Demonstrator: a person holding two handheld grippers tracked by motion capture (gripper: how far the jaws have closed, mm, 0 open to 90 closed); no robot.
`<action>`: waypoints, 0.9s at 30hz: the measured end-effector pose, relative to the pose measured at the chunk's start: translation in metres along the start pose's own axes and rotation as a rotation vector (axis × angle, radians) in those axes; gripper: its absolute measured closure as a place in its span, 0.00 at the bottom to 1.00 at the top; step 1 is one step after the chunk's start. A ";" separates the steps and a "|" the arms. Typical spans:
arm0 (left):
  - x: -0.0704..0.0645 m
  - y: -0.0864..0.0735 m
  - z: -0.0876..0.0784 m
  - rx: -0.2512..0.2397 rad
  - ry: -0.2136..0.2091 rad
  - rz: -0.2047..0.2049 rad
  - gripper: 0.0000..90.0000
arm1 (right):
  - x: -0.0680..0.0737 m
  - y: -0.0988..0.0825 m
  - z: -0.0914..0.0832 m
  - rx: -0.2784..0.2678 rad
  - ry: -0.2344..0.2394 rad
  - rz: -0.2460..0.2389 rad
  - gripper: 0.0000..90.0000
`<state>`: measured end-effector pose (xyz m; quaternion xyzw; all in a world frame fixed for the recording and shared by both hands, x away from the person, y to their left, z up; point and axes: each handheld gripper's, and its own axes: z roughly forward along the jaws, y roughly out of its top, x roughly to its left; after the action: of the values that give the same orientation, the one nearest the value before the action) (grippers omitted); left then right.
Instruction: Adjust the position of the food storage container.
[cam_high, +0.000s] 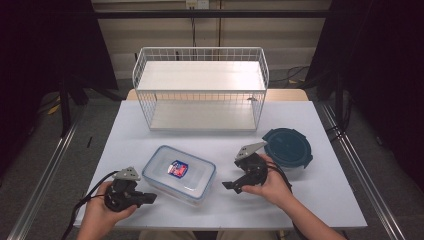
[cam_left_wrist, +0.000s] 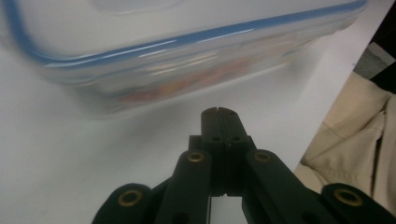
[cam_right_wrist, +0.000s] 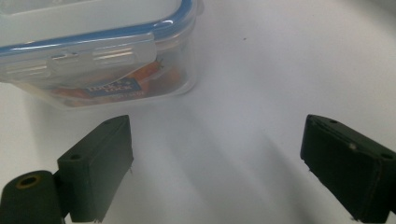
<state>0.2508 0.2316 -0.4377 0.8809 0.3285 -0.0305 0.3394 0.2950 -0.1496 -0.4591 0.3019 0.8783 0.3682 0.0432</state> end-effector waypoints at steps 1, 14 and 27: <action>-0.003 0.002 0.001 0.002 0.013 0.015 1.00 | 0.000 0.000 0.000 -0.004 -0.010 -0.003 0.10; -0.027 0.023 0.028 -0.014 -0.036 0.077 1.00 | -0.001 -0.003 -0.004 -0.013 -0.003 0.020 0.09; -0.033 0.038 0.046 -0.029 -0.069 0.084 1.00 | -0.004 -0.010 -0.011 -0.021 -0.031 0.042 0.09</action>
<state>0.2554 0.1633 -0.4419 0.8874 0.2797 -0.0420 0.3640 0.2898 -0.1642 -0.4584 0.3253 0.8672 0.3734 0.0522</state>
